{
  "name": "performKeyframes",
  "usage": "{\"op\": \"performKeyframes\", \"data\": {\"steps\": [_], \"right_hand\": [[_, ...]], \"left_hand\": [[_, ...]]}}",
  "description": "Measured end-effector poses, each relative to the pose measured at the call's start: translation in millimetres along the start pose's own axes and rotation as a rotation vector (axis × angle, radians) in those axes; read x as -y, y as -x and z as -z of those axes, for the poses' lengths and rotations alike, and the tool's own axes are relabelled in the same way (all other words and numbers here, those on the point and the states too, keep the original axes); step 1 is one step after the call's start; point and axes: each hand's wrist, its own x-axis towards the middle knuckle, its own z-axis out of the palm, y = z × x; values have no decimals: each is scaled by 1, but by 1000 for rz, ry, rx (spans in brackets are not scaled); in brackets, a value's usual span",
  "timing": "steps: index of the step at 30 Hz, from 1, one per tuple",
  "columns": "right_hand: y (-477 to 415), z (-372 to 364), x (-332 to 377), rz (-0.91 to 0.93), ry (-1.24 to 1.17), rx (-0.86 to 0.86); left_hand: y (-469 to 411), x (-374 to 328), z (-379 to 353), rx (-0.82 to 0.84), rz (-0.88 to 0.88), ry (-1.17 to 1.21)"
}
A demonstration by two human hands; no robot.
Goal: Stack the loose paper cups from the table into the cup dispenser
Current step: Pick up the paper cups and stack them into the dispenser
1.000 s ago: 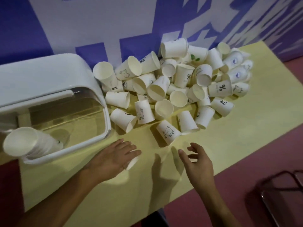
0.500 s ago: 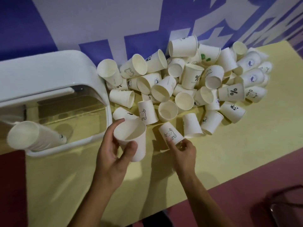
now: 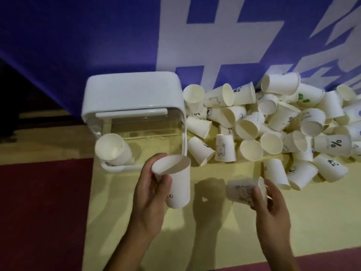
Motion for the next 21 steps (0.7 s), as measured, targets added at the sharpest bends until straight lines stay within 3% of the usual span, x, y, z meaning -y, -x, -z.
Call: {"op": "performKeyframes", "data": {"steps": [6,12,21], "right_hand": [[30,-45,70,102,-65,191],[64,-112,103,230,-138,331],[89,-161,126,273,-175,500]], "left_hand": [[1,-18,78,-64,-105,-109],[-15,-30,144,-175,-165,-71],[-50,-38,169,-150,-212,-285]]}}
